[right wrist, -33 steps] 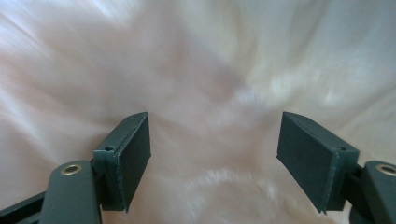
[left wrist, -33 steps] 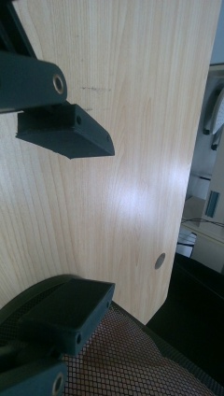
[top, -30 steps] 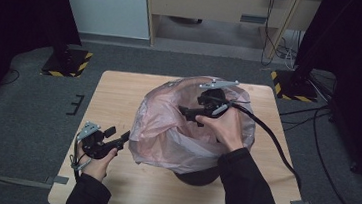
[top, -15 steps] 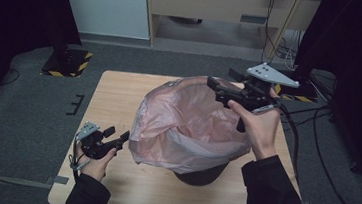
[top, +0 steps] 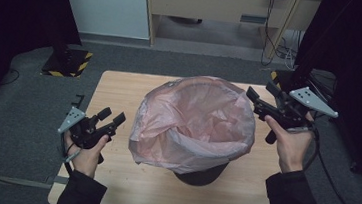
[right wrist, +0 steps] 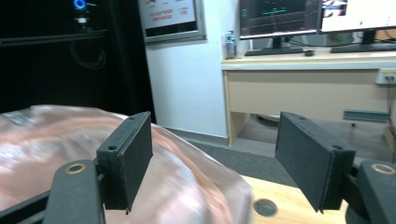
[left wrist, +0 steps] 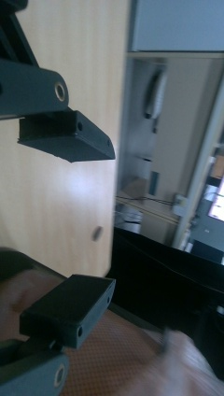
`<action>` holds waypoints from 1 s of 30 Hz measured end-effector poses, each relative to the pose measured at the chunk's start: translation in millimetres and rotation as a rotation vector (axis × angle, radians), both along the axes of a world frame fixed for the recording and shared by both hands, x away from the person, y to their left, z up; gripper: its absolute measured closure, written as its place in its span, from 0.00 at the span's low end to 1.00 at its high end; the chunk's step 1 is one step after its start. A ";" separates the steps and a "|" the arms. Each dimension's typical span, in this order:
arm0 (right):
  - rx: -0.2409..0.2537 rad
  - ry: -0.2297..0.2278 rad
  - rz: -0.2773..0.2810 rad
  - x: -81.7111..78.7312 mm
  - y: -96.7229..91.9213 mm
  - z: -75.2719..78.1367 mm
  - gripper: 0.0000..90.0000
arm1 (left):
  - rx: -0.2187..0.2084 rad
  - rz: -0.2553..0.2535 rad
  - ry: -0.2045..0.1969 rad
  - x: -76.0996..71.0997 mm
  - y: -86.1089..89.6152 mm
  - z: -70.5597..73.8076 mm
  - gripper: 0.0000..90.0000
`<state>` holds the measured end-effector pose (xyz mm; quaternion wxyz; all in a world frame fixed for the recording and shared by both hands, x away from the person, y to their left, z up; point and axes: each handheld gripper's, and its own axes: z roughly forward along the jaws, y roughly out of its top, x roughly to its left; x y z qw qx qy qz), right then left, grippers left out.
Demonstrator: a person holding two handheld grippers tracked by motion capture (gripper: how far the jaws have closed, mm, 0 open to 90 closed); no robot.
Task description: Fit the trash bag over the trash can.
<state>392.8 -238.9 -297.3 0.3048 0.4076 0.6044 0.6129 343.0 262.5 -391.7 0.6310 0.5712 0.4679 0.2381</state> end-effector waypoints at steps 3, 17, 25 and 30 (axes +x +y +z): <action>0.008 -0.004 -0.024 -1.9 -13.1 -13.4 0.30 | -0.037 -0.011 -0.051 4.0 -3.5 18.3 0.35; 0.025 0.051 -0.076 -8.8 -45.4 -64.3 0.29 | -0.051 -0.192 -0.132 15.4 -59.1 81.3 0.39; 0.019 0.068 -0.075 -10.8 -50.1 -82.6 0.29 | -0.060 -0.315 0.043 35.9 -77.2 59.9 0.82; 0.016 0.093 -0.085 -12.0 -56.4 -100.3 0.29 | 0.010 -0.265 0.122 44.8 -81.0 47.5 1.00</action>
